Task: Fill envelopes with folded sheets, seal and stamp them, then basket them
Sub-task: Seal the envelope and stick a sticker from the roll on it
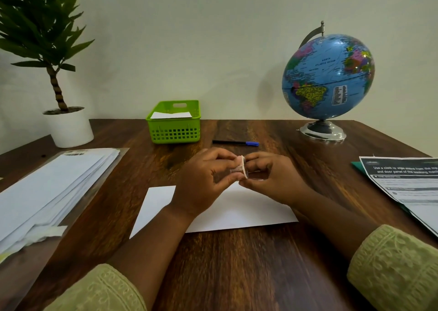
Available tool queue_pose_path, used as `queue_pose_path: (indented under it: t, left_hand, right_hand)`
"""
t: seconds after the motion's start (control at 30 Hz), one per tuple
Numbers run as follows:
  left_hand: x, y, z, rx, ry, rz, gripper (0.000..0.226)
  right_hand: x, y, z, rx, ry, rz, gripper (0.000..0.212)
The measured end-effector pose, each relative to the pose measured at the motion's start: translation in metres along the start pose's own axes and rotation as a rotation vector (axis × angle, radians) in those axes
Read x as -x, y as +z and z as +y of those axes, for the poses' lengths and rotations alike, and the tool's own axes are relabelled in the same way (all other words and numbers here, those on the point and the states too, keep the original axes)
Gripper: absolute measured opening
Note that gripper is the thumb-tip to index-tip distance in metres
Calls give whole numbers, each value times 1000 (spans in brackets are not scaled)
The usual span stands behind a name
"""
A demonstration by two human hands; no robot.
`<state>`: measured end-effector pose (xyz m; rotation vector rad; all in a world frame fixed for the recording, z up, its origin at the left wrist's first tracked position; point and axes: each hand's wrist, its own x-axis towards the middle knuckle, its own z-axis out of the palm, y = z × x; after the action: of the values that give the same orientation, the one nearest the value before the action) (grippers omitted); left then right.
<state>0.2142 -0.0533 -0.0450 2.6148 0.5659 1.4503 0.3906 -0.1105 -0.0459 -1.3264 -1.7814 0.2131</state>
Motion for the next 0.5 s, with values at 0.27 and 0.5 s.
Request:
queue_pose_path:
  t: [0.27, 0.5]
  left_hand:
    - [0, 1, 3, -1, -62, 63, 31]
    - [-2, 0, -2, 14, -46, 104, 18]
  right_hand:
    - [-1, -2, -1, -134, 103, 56, 41]
    - [-2, -2, -3, -94, 67, 22, 39]
